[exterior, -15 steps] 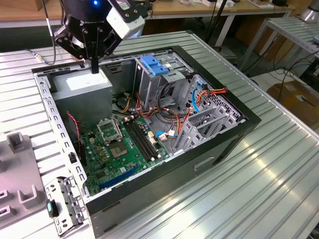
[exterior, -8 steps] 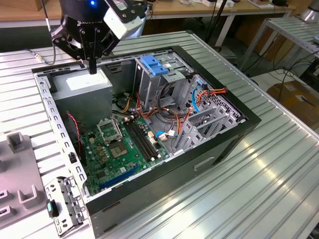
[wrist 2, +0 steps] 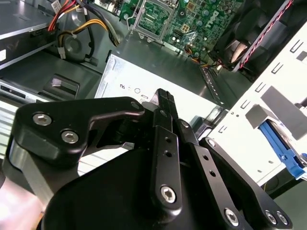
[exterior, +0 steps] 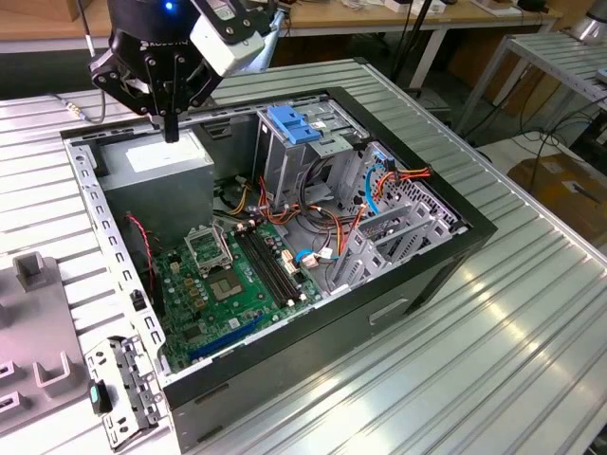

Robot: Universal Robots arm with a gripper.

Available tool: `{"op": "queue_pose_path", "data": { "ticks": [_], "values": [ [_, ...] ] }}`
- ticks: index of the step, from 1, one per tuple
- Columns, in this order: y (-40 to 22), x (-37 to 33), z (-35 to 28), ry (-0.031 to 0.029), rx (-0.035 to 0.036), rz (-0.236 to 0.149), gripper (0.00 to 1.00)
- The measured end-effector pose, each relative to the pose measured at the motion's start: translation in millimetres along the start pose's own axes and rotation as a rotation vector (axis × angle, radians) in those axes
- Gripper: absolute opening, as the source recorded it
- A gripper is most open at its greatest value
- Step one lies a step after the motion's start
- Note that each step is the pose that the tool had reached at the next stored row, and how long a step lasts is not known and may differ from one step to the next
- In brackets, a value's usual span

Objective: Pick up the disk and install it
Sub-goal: 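Reach for the disk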

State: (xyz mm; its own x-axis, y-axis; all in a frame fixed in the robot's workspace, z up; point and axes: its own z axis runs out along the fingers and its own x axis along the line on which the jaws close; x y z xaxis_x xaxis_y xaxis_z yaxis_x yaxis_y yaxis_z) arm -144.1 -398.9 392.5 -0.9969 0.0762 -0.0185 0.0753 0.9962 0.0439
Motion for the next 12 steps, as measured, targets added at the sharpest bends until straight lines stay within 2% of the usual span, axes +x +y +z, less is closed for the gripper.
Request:
{"op": "queue_pose_path", "data": {
  "ticks": [12],
  "values": [
    [-0.6,7.6,0.2,0.0017,0.0001,0.0,0.11]
  ]
}}
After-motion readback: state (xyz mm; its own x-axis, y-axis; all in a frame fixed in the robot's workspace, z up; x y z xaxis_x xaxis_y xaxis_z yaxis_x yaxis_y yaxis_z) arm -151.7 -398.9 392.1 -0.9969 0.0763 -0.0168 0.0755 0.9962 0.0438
